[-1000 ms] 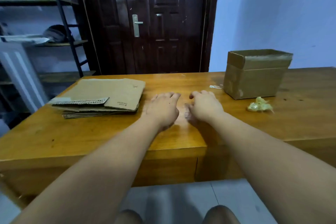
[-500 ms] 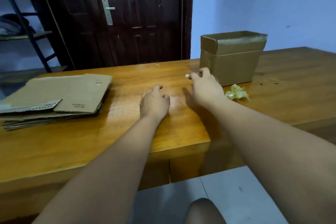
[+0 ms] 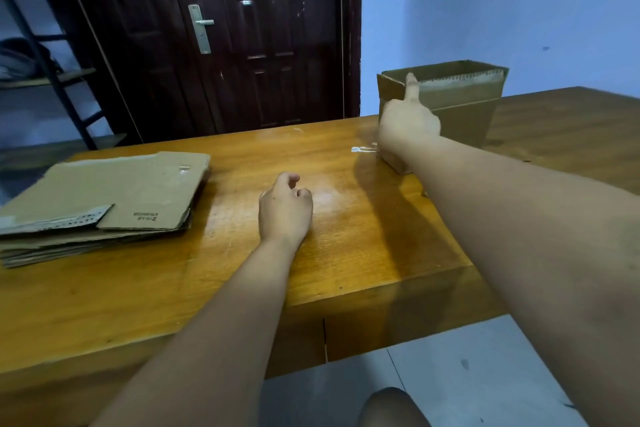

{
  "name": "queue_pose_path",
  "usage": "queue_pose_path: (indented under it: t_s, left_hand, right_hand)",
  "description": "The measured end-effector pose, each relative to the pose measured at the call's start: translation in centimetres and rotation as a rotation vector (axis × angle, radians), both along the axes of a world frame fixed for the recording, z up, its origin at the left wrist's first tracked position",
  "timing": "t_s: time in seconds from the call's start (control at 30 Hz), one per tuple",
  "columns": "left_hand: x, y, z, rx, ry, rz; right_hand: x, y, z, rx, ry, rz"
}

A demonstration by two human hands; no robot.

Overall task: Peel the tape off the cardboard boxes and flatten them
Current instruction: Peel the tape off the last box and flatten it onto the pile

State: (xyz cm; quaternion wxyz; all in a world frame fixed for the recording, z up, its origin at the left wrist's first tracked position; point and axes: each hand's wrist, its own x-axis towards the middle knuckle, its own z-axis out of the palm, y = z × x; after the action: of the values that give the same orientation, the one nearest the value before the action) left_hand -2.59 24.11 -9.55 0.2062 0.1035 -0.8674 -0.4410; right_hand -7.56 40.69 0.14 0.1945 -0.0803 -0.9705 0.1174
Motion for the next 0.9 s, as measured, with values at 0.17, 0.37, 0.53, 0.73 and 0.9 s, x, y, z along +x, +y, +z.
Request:
queue_pose_path:
  t_s: [0.17,0.37,0.53,0.73,0.9]
  left_hand:
    - [0.2,0.0,0.2,-0.018,0.017,0.01]
    - [0.0,-0.3,0.1,0.059,0.068,0.02]
    - [0.7,-0.4,1.1,0.429,0.154,0.036]
    - [0.8,-2.6,2.1,0.874,0.196,-0.187]
    - [2.6,-4.7,3.4,0.827,0.15,-0.105]
  right_hand:
    - [-0.8,-0.2,0.0,0.085,0.167,0.134]
    - [1.4,-2.5,1.5,0.017,0.471,0.314]
    - [4.1,-6.3,3.8,-0.323,0.499,0.38]
    - [6.0,-7.4,5.2,-0.956,0.4,0.508]
    - [5.3,-7.8,4.7,-1.472,0.339,0.343]
